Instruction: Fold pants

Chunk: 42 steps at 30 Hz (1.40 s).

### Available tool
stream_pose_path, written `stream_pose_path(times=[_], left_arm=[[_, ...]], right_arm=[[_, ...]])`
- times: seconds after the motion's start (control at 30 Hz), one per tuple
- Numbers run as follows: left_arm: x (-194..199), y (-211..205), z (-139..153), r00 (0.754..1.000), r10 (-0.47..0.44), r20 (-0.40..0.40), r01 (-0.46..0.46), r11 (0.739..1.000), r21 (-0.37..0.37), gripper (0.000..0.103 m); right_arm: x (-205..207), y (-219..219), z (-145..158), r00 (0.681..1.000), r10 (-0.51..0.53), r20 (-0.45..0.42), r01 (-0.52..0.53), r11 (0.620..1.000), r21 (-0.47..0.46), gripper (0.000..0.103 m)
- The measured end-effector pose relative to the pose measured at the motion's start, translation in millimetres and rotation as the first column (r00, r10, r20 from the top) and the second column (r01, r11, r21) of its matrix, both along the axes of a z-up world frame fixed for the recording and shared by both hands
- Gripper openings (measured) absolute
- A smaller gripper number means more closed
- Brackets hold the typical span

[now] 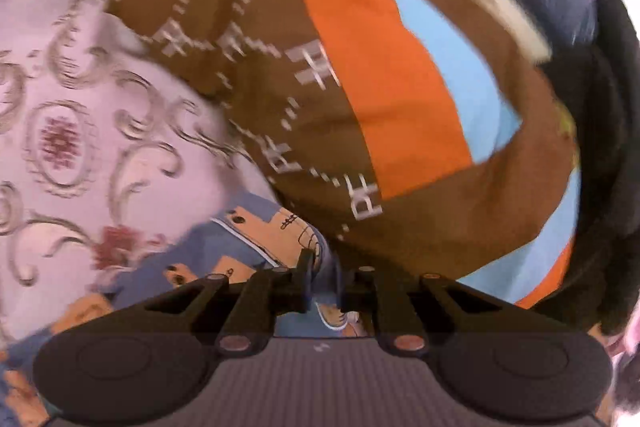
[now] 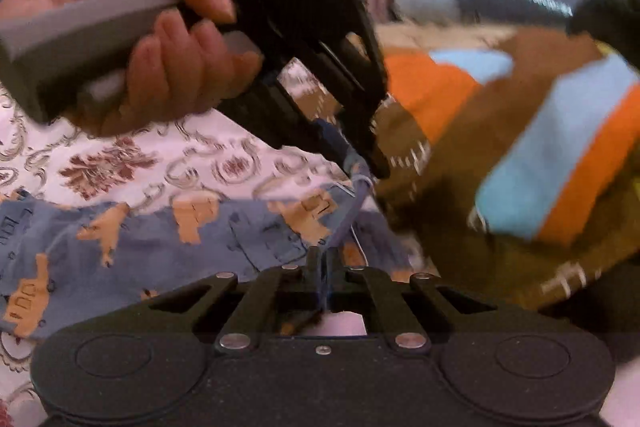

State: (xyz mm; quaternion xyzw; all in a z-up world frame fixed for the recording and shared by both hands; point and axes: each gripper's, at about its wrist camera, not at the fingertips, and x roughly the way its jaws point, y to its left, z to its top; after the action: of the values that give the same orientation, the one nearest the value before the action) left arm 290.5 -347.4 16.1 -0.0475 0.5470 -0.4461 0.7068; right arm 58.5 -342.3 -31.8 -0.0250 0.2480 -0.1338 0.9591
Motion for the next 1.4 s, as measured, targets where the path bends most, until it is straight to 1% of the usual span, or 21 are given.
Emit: stream_pose_path(times=[0.03,0.1,0.13,0.2,0.23,0.27,0.3,0.33,0.43,0.57,0.63,0.77,0.83,0.9,0.97,1.07,1.13,1.23,1.33,1.37,1.4], left_arm=[[-6.3,-11.4,-5.9,1.0,-0.011,0.03,0.01,1.0,0.023,0.012],[-15.9,-25.5,-17.1,0.997,-0.039,0.066,0.034,0.997,0.065,0.018],[-19.4,-31.4,-23.1,0.996,-0.054,0.07,0.048,0.995,0.088,0.023],[-23.3,-33.9,-28.8,0.995,-0.081,0.05,0.076,0.993,0.09,0.051],[-24.6,-30.9,-28.0,0.995,-0.092,0.044,0.089,0.994,0.07,0.062],[-25.3,-25.9,-24.5,0.993,-0.108,0.044,0.106,0.993,0.041,0.082],[-25.5,-20.3,-19.7,0.991,-0.12,0.055,0.119,0.993,0.016,0.094],[-24.6,-12.3,-11.6,0.988,-0.134,0.081,0.136,0.991,-0.016,0.096],[-14.5,5.1,8.3,0.966,-0.175,0.189,0.186,0.982,-0.043,0.103],[9.2,8.6,12.3,0.939,-0.178,0.293,0.17,0.984,0.054,0.103],[26.7,5.4,2.7,0.95,-0.175,0.26,0.164,0.984,0.063,0.103],[44.9,-6.9,-16.9,0.97,-0.19,0.152,0.181,0.981,0.07,0.099],[47.2,-12.4,-22.6,0.966,-0.217,0.137,0.209,0.975,0.076,0.094],[47.1,-20.0,-26.9,0.956,-0.259,0.139,0.247,0.964,0.099,0.081],[42.9,-26.8,-30.0,0.941,-0.302,0.153,0.284,0.95,0.131,0.073],[42.6,-33.8,-32.7,0.929,-0.329,0.171,0.311,0.942,0.122,0.067],[41.7,-34.3,-31.9,0.929,-0.331,0.167,0.316,0.942,0.111,0.063],[42.3,-35.0,-31.9,0.934,-0.315,0.168,0.299,0.948,0.114,0.052],[46.8,-35.2,-34.9,0.942,-0.295,0.16,0.28,0.953,0.112,0.04],[47.1,-35.6,-35.4,0.942,-0.295,0.159,0.279,0.954,0.112,0.034],[48.5,-33.9,-33.7,0.943,-0.294,0.156,0.278,0.954,0.113,0.027]], right_arm=[[1.5,-3.5,-2.8,1.0,-0.013,-0.018,0.014,1.0,0.016,0.005],[1.1,-13.6,-5.8,0.998,-0.048,-0.039,0.05,0.997,0.066,0.024],[-1.6,-18.8,-6.6,0.998,-0.057,-0.04,0.061,0.994,0.091,0.03],[-10.2,-26.9,-5.6,0.998,-0.066,-0.015,0.067,0.988,0.142,0.063],[-16.2,-30.6,-4.3,0.998,-0.066,0.009,0.064,0.984,0.167,0.073],[-20.1,-33.2,-2.5,0.997,-0.07,0.029,0.063,0.981,0.183,0.089],[-24.4,-36.6,-1.0,0.996,-0.075,0.049,0.063,0.977,0.203,0.101],[-27.9,-40.1,0.6,0.995,-0.076,0.067,0.059,0.972,0.226,0.102],[-30.5,-48.5,4.3,0.993,-0.076,0.095,0.048,0.964,0.261,0.102],[-25.4,-57.7,9.5,0.992,-0.06,0.112,0.025,0.958,0.286,0.102],[-16.7,-62.1,11.8,0.992,-0.072,0.101,0.037,0.95,0.311,0.099],[-13.3,-67.7,11.1,0.995,-0.072,0.067,0.048,0.949,0.311,0.082],[-11.6,-67.5,8.1,0.997,-0.059,0.044,0.045,0.96,0.275,0.069],[-10.0,-69.3,5.7,0.998,-0.057,0.024,0.049,0.964,0.262,0.055],[-8.8,-71.8,5.0,0.998,-0.055,0.016,0.049,0.965,0.257,0.055],[-1.4,-76.0,5.6,0.999,-0.05,0.011,0.046,0.966,0.255,0.056],[8.3,-80.3,6.1,0.998,-0.065,-0.005,0.064,0.962,0.267,0.056],[25.3,-85.1,6.0,0.994,-0.106,-0.035,0.111,0.95,0.292,0.048],[35.7,-89.5,4.0,0.99,-0.135,-0.045,0.142,0.947,0.287,0.028],[38.1,-90.3,3.2,0.989,-0.141,-0.049,0.15,0.948,0.279,0.014],[38.4,-91.1,3.2,0.987,-0.153,-0.044,0.159,0.948,0.274,0.01]])
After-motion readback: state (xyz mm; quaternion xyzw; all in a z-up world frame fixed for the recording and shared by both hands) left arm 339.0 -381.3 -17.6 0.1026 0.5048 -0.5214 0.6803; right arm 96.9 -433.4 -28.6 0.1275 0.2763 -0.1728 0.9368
